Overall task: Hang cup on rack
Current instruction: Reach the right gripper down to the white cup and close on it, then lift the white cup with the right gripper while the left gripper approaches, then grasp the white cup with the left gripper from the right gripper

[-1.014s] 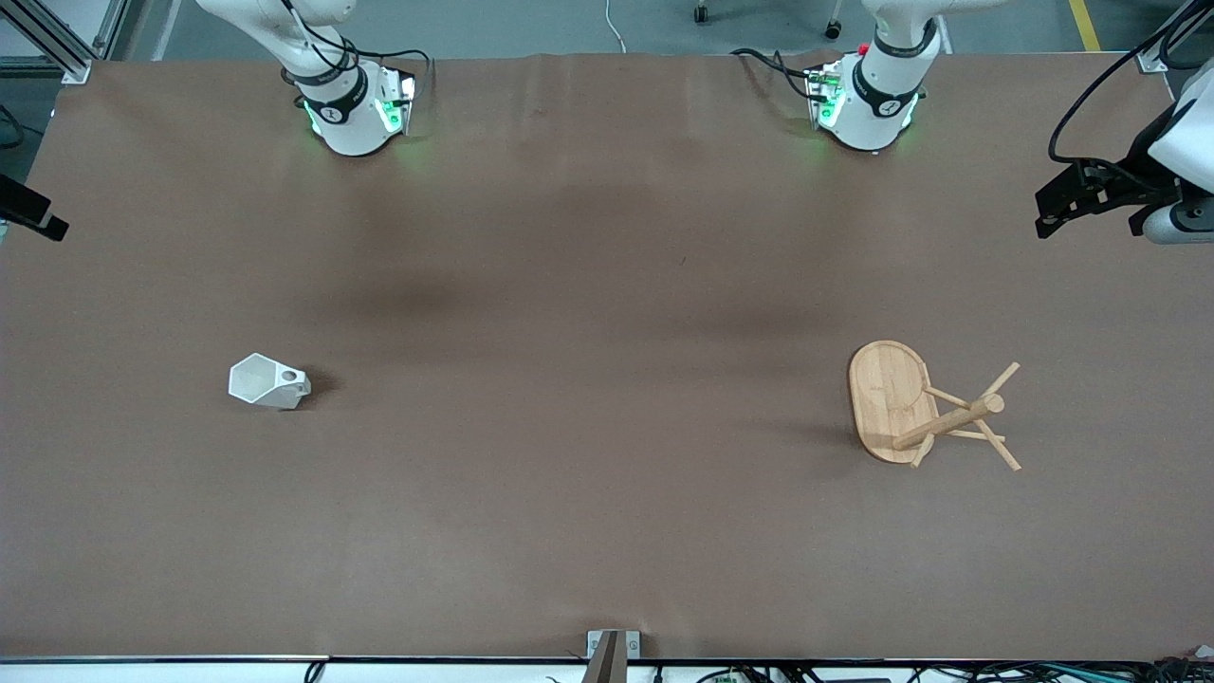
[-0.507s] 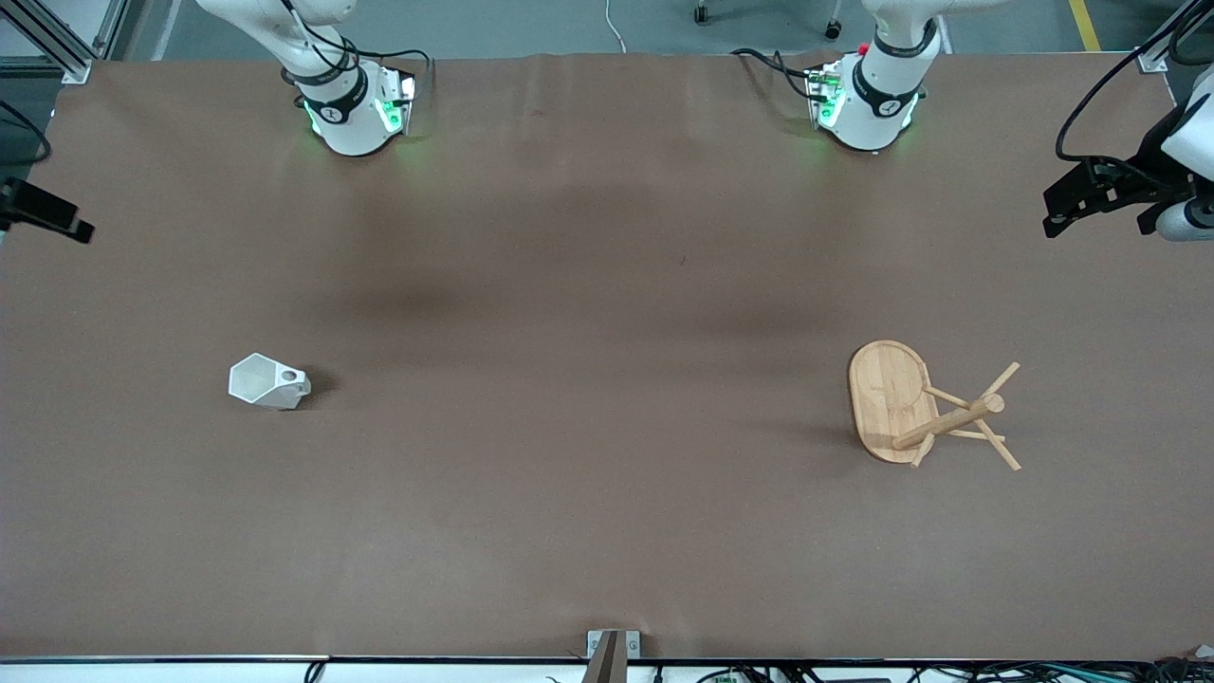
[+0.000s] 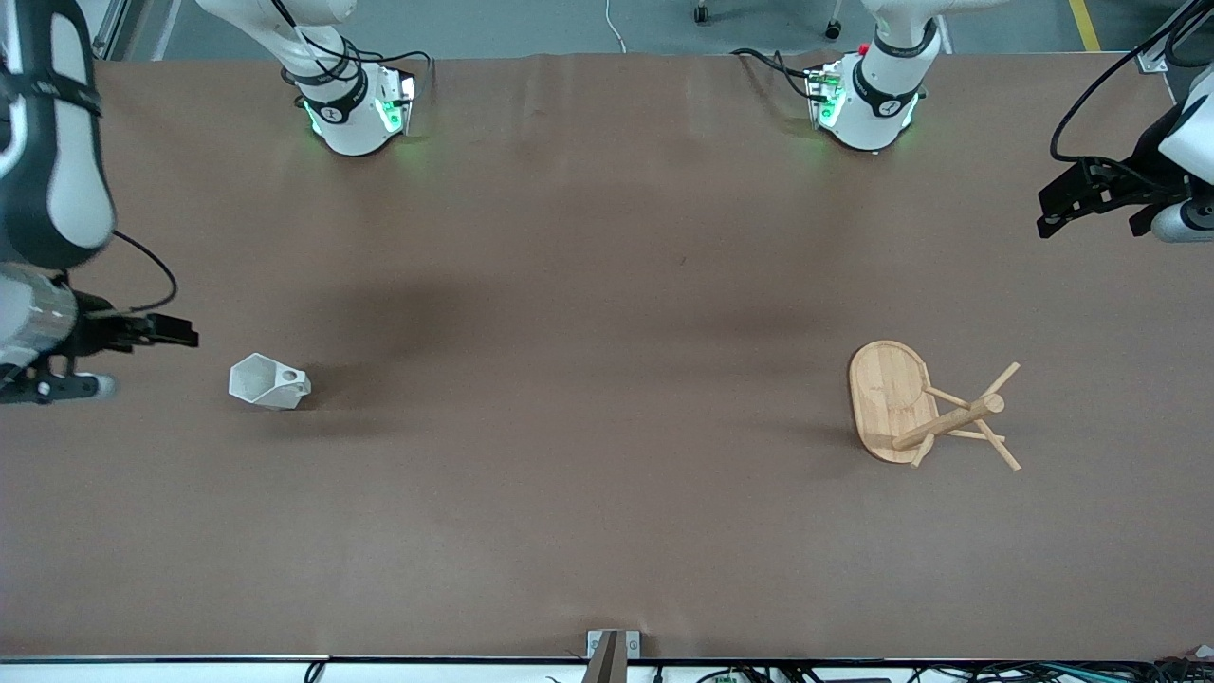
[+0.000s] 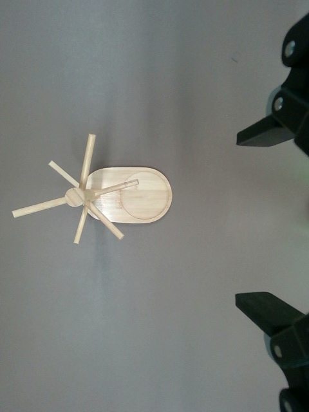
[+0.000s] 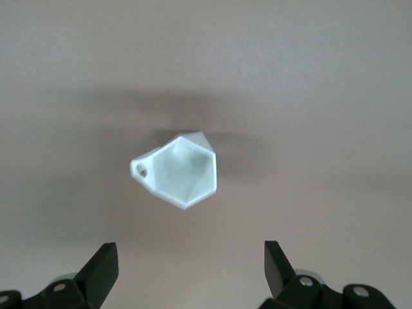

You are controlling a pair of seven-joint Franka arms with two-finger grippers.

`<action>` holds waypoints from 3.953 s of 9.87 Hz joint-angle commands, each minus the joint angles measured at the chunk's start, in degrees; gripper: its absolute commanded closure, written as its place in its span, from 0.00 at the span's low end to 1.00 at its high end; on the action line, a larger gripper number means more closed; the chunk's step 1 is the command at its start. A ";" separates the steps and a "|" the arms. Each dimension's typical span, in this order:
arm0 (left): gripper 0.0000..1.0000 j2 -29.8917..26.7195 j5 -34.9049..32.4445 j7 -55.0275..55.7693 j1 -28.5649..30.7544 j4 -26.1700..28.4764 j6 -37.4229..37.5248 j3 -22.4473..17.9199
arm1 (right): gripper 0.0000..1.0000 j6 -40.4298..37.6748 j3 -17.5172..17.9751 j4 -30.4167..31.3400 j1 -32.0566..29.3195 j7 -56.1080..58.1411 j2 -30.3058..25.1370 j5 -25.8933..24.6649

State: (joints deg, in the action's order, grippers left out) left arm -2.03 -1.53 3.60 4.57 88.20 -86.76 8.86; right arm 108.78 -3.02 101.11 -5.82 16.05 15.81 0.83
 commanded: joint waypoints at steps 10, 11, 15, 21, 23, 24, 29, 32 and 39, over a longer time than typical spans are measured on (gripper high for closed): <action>0.00 1.24 1.27 -0.61 0.18 0.30 0.80 0.02 | 0.63 30.69 0.64 15.70 -1.21 7.85 8.00 -0.04; 0.00 1.24 1.27 -0.70 0.18 0.30 0.80 0.02 | 0.71 30.79 0.56 15.61 -1.29 7.77 8.18 0.05; 0.00 1.68 1.27 -0.61 0.27 0.13 0.80 0.02 | 0.99 25.38 0.73 13.00 -0.33 7.06 8.18 0.40; 0.00 2.29 5.81 -0.44 0.18 0.04 0.45 0.02 | 0.99 -10.93 2.40 -7.15 3.18 6.98 8.01 19.99; 0.00 2.47 9.24 -0.44 -0.96 0.13 -0.34 0.80 | 0.99 -12.01 2.49 -6.36 6.86 5.49 8.01 35.31; 0.00 2.47 13.35 -0.44 -2.35 0.13 -0.34 1.59 | 0.99 -11.93 2.49 -5.58 9.32 3.91 8.01 43.91; 0.00 1.77 22.45 -4.03 -4.74 0.83 -4.45 15.97 | 1.00 -11.66 2.49 -2.58 23.91 0.74 8.27 72.95; 0.00 1.68 21.83 -17.96 -4.65 4.77 -14.27 24.08 | 0.99 -12.10 2.49 -2.41 29.63 -3.75 8.27 83.33; 0.00 6.33 22.80 -35.69 -5.35 6.37 -26.09 28.23 | 0.99 -16.24 4.60 -1.70 29.82 -4.80 8.09 86.97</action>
State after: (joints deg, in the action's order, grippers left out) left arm 3.15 20.41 -30.74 -0.74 93.24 -112.21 36.13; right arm 92.80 1.08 98.18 24.22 11.75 24.78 85.68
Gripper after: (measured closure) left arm 0.000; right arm 0.956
